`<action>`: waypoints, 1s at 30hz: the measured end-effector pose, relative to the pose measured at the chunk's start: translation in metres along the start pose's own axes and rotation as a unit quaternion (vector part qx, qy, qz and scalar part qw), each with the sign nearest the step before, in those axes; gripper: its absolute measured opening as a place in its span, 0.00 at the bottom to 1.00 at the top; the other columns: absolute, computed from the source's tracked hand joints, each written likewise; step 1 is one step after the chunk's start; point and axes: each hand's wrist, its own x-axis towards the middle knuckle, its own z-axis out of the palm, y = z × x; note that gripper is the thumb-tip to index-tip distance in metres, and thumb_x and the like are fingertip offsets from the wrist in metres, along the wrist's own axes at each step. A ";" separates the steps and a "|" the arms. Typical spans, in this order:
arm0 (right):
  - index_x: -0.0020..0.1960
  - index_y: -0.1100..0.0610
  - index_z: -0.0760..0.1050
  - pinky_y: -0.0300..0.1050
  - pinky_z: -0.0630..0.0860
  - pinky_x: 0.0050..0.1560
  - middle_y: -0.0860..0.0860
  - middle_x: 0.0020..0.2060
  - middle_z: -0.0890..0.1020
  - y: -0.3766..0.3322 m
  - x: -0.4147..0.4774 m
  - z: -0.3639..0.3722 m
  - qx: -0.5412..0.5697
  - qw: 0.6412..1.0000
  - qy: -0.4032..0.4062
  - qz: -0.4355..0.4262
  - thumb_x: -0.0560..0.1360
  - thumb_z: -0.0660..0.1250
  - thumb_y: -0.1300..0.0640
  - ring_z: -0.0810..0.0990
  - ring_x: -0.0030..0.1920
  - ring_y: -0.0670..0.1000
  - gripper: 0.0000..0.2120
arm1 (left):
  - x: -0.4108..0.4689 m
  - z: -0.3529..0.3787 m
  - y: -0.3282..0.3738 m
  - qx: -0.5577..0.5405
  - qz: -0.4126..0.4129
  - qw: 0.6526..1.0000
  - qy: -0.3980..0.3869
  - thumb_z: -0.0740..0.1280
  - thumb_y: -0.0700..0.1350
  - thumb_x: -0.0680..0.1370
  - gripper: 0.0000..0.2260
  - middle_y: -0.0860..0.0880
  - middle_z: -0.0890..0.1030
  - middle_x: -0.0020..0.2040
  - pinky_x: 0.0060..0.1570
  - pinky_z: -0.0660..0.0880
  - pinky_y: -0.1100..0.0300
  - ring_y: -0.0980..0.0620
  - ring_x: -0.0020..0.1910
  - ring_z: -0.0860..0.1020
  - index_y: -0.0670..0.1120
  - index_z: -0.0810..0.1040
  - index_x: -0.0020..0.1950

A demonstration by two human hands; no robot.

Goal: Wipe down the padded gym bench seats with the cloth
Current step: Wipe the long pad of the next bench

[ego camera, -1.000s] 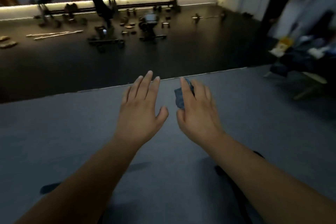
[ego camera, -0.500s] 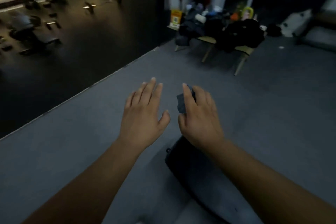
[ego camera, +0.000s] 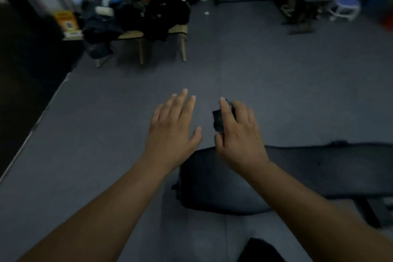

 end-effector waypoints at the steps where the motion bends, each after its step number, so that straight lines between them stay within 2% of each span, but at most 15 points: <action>1: 0.76 0.62 0.62 0.55 0.72 0.58 0.58 0.63 0.68 0.002 -0.007 0.002 -0.006 0.999 0.003 0.032 0.73 0.56 0.51 0.69 0.56 0.57 0.33 | 0.007 0.006 0.001 -0.005 0.032 0.999 -0.013 0.55 0.59 0.78 0.32 0.47 0.55 0.81 0.75 0.57 0.45 0.46 0.79 0.56 0.47 0.57 0.80; 7: 0.76 0.62 0.63 0.58 0.72 0.61 0.59 0.63 0.70 0.040 -0.028 0.010 -0.043 0.977 0.032 0.208 0.73 0.54 0.50 0.71 0.59 0.59 0.34 | 0.067 0.046 0.026 -0.034 0.186 0.980 -0.058 0.57 0.58 0.77 0.32 0.46 0.59 0.80 0.74 0.59 0.44 0.45 0.78 0.59 0.46 0.60 0.79; 13: 0.75 0.63 0.64 0.61 0.73 0.60 0.59 0.61 0.70 0.085 -0.014 0.016 -0.062 0.946 0.065 0.313 0.73 0.56 0.52 0.69 0.58 0.59 0.32 | 0.130 0.082 0.068 -0.057 0.309 0.944 -0.101 0.59 0.57 0.77 0.32 0.46 0.58 0.80 0.74 0.61 0.43 0.45 0.78 0.60 0.46 0.60 0.79; 18: 0.75 0.63 0.65 0.60 0.73 0.62 0.58 0.64 0.67 0.101 -0.011 0.011 -0.111 0.899 0.109 0.409 0.73 0.56 0.52 0.67 0.62 0.59 0.32 | 0.181 0.101 0.098 -0.077 0.407 0.902 -0.124 0.56 0.58 0.77 0.32 0.46 0.56 0.81 0.75 0.60 0.44 0.46 0.78 0.58 0.47 0.57 0.79; 24: 0.75 0.63 0.65 0.63 0.73 0.63 0.60 0.65 0.69 0.099 0.011 0.023 -0.162 0.806 0.163 0.545 0.72 0.56 0.53 0.71 0.63 0.63 0.33 | 0.247 0.125 0.130 -0.114 0.555 0.813 -0.132 0.55 0.58 0.78 0.32 0.45 0.57 0.81 0.74 0.59 0.44 0.45 0.78 0.58 0.46 0.57 0.80; 27: 0.76 0.63 0.64 0.63 0.73 0.62 0.58 0.66 0.67 0.071 0.025 0.038 -0.188 0.726 0.211 0.627 0.72 0.58 0.55 0.69 0.64 0.61 0.33 | 0.266 0.132 0.135 -0.128 0.644 0.738 -0.156 0.53 0.59 0.78 0.33 0.45 0.56 0.81 0.74 0.57 0.45 0.45 0.79 0.58 0.46 0.57 0.80; 30: 0.76 0.62 0.65 0.62 0.74 0.61 0.58 0.66 0.66 0.039 0.040 0.055 -0.217 0.647 0.243 0.689 0.71 0.58 0.55 0.65 0.63 0.59 0.33 | 0.277 0.134 0.130 -0.132 0.704 0.678 -0.164 0.54 0.60 0.78 0.33 0.46 0.55 0.81 0.75 0.56 0.46 0.46 0.79 0.56 0.47 0.56 0.80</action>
